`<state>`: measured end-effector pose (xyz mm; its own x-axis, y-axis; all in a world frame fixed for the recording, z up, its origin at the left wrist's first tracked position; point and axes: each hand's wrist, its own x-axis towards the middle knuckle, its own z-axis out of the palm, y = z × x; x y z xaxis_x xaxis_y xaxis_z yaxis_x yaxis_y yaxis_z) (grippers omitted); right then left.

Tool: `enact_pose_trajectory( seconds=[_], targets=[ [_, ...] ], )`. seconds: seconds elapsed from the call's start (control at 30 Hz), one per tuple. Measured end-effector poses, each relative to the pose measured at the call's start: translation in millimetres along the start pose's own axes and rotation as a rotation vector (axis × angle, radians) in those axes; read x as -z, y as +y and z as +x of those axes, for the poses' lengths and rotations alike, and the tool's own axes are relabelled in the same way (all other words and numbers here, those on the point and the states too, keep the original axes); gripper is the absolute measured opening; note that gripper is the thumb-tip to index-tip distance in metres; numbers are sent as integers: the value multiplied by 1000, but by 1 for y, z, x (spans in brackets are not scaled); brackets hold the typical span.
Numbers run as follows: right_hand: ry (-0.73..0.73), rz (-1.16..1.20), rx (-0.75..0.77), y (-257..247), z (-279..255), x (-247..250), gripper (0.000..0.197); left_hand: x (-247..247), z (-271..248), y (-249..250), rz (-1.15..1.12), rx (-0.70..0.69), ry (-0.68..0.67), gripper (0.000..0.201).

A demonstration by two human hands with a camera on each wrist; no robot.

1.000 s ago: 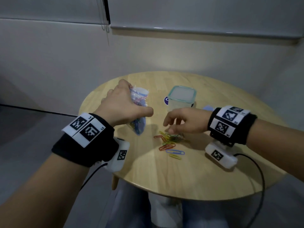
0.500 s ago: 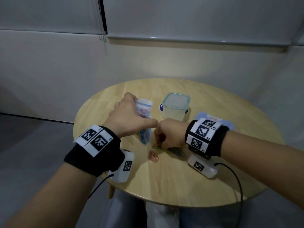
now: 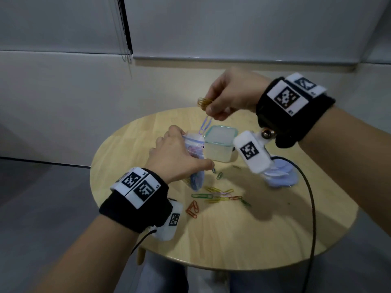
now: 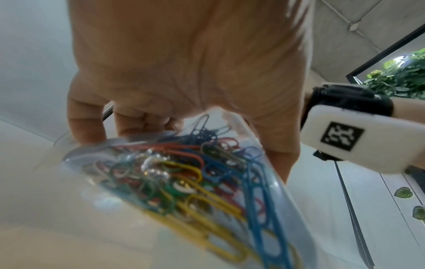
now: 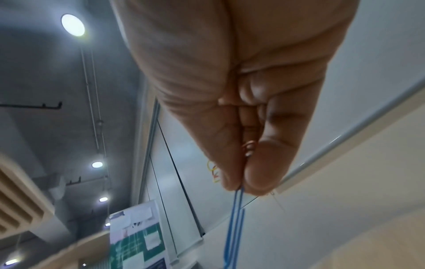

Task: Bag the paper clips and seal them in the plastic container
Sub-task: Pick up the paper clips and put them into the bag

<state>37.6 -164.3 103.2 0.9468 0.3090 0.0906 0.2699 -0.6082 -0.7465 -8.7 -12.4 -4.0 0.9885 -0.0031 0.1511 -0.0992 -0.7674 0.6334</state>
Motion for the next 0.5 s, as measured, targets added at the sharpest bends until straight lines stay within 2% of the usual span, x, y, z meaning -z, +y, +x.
enact_pose_trajectory(
  seconds=[0.1, 0.23, 0.33, 0.43, 0.5],
  targets=[
    [4, 37, 17, -11, 1, -8, 12, -3, 1, 5, -40, 0, 47, 84],
    [8, -127, 20, -11, -3, -22, 20, -3, 4, 10, -101, 4, 115, 91],
    [-47, -225, 6, -10, -9, -23, 27, -2, 2, 11, -105, 8, 128, 90],
    [-96, -250, 35, -11, -15, -21, 16, -4, 1, 12, -120, 2, 139, 87],
    [-143, -246, 74, -11, -20, -20, 17, -5, 1, 13, -157, 2, 168, 86]
  ],
)
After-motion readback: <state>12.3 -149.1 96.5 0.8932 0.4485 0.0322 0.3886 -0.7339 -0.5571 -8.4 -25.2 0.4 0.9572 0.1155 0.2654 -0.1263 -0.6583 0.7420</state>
